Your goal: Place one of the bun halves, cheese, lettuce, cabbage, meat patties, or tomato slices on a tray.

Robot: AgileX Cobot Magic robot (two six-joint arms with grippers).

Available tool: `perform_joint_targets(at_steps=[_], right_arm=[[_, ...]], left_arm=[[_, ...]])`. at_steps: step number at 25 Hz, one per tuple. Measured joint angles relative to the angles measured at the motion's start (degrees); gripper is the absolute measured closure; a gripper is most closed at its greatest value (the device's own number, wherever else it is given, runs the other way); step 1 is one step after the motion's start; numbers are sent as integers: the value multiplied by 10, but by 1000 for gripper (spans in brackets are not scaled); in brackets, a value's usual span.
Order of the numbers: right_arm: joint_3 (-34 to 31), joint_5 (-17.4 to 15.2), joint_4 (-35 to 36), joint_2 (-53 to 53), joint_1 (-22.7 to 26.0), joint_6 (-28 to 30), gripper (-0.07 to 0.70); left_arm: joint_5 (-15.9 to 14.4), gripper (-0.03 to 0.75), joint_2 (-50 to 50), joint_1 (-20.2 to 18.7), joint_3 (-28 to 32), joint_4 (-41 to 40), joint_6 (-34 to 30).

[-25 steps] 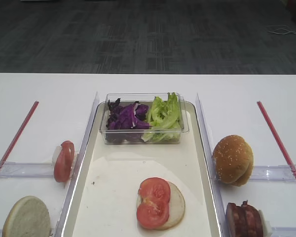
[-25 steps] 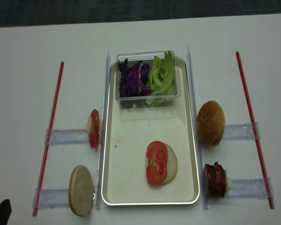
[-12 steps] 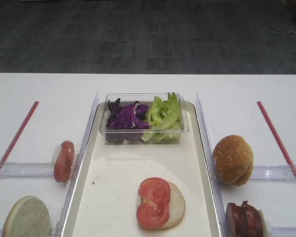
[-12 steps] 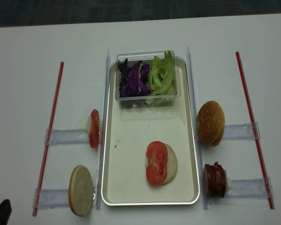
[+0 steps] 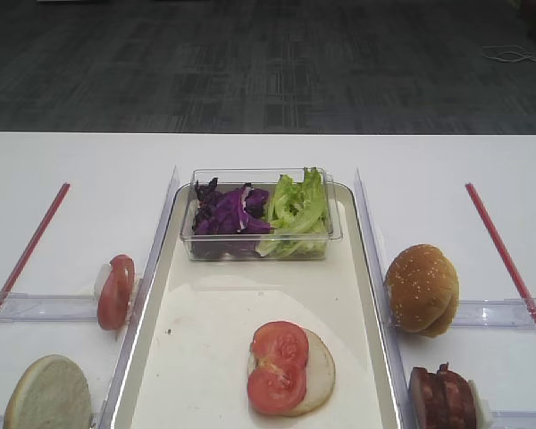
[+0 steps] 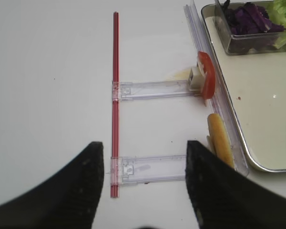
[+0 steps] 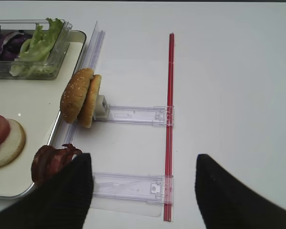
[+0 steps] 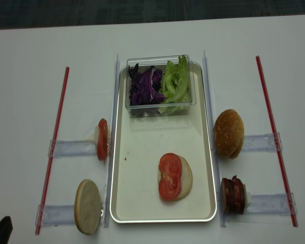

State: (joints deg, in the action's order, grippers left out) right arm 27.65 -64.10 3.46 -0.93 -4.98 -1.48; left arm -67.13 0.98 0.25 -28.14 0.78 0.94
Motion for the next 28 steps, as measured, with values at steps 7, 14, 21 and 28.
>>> perform_joint_targets(at_steps=[7,14,21,28], right_arm=[[0,0,0,0,0,0,163],[0,0,0,0,0,0,163],[0,0,0,0,0,0,163],[0,0,0,0,0,0,163]], left_arm=[[0,316,0,0,0,0,0],[0,316,0,0,0,0,0],[0,316,0,0,0,0,0],[0,316,0,0,0,0,0]])
